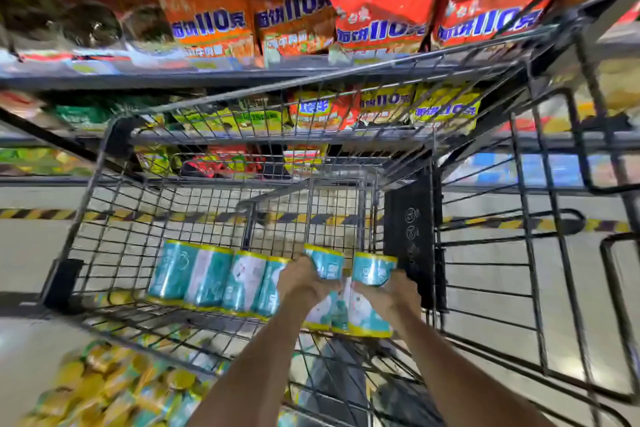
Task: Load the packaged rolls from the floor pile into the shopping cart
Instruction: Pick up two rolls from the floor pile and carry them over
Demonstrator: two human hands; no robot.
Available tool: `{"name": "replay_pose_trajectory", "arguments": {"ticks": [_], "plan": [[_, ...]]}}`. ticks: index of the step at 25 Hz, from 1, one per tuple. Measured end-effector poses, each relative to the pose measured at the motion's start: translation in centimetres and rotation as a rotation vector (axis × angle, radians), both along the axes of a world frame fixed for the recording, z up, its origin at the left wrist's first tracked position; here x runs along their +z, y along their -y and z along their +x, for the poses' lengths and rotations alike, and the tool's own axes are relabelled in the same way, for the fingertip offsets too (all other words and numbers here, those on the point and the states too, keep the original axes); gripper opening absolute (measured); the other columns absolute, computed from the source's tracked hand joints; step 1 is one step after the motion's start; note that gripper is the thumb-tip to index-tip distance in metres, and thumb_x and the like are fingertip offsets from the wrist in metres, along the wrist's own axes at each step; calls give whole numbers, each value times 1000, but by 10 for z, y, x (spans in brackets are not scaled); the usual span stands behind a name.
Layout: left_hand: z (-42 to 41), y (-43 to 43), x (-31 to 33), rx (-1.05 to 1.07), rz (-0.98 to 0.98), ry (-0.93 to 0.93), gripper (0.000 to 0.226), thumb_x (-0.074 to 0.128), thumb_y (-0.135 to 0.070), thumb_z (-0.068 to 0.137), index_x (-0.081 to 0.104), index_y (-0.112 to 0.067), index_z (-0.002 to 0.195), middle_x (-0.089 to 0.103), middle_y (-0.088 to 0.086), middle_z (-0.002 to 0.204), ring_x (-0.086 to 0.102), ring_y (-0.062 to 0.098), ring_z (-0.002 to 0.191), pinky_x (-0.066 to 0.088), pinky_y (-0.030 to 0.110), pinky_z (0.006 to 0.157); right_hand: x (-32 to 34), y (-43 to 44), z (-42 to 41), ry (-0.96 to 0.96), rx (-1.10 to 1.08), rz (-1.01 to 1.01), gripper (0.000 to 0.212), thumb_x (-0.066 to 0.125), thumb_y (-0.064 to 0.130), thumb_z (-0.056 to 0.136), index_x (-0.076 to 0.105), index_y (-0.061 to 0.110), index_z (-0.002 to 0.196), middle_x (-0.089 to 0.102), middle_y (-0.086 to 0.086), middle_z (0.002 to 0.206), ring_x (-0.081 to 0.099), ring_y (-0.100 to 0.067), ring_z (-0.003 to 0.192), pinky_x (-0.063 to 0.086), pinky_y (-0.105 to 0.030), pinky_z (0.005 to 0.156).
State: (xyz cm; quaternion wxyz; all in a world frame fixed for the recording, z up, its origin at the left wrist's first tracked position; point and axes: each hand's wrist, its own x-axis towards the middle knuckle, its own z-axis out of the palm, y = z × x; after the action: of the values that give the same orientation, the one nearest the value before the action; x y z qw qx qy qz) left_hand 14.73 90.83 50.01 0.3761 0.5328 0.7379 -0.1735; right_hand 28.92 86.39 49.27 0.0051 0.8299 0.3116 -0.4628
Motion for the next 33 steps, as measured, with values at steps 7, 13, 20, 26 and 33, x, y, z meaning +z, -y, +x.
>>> {"name": "replay_pose_trajectory", "arguments": {"ticks": [7,13,20,26,33], "plan": [[3,19,-32,3,-56,-4,62,77,-53,66,58,-10,106,64,4,112,62,24,102,51,31,80,-30,27,-24,61,-46,-60,81,79,63,59,56,7,113,66,-12,114,63,-28,107,50,-33,81],[-1,24,-43,-52,-60,-21,66,75,-52,72,52,-8,115,60,7,119,58,26,111,48,33,86,-48,26,-31,70,-61,-46,82,82,51,65,38,6,118,63,-12,115,61,-30,108,49,-33,81],[0,25,-50,-31,-45,-7,61,76,-49,71,54,-12,114,61,6,119,58,24,110,48,33,86,-60,28,-23,45,-15,-47,72,78,46,73,37,9,120,63,-9,115,62,-28,106,49,-32,80],[2,7,-21,-258,58,-53,98,69,-45,81,11,-6,149,31,10,151,41,27,132,42,36,101,-22,21,-23,207,300,91,49,61,43,88,43,11,122,64,-8,112,64,-26,101,55,-34,78],[2,-34,54,-442,303,-102,99,63,-51,83,4,-11,152,5,5,160,10,25,146,16,38,118,48,-41,-9,236,837,380,77,51,49,91,19,11,150,27,-9,153,21,-27,142,19,-38,116]]}}
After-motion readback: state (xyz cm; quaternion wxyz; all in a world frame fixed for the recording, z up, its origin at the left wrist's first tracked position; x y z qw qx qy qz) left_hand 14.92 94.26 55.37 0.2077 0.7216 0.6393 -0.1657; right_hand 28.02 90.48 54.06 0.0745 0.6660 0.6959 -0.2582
